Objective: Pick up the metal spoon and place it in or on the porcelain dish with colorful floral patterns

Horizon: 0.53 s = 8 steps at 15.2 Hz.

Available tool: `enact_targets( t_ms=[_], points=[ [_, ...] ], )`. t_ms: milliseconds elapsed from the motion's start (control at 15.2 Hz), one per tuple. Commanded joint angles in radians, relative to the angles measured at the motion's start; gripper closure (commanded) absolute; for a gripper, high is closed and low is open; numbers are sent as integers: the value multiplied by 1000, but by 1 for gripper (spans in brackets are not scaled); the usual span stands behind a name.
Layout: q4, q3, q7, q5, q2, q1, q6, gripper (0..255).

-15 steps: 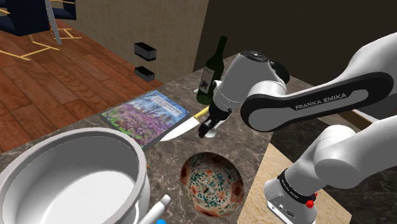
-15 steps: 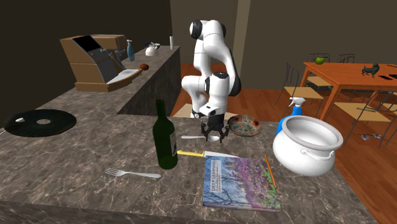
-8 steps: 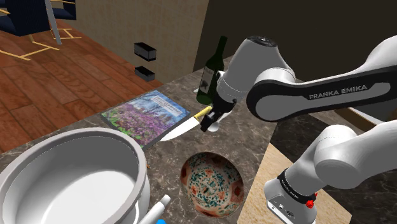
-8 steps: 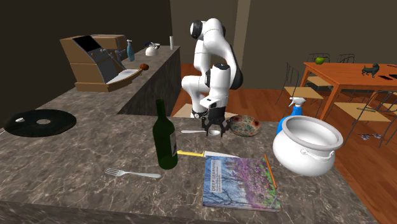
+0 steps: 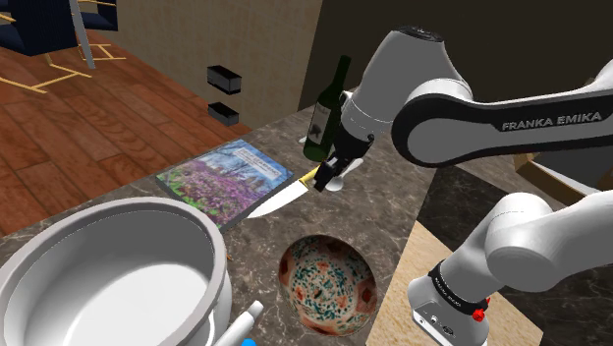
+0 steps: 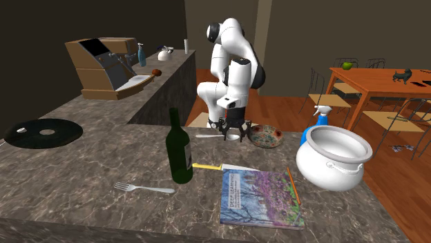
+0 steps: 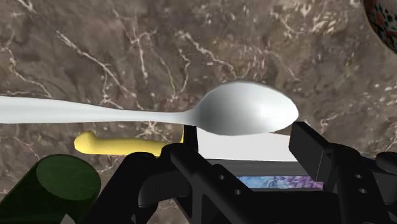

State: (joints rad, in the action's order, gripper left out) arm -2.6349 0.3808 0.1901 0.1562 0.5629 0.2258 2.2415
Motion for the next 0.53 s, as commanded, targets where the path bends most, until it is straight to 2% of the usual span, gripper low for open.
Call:
enact_targets(
  t_ms=[0, 264, 462],
  points=[
    [22, -6, -2, -2, 11, 0, -33, 255],
    [54, -15, -5, -5, 28, -1, -81, 255],
    [53, 42, 68, 25, 53, 39, -103, 255]
  ],
)
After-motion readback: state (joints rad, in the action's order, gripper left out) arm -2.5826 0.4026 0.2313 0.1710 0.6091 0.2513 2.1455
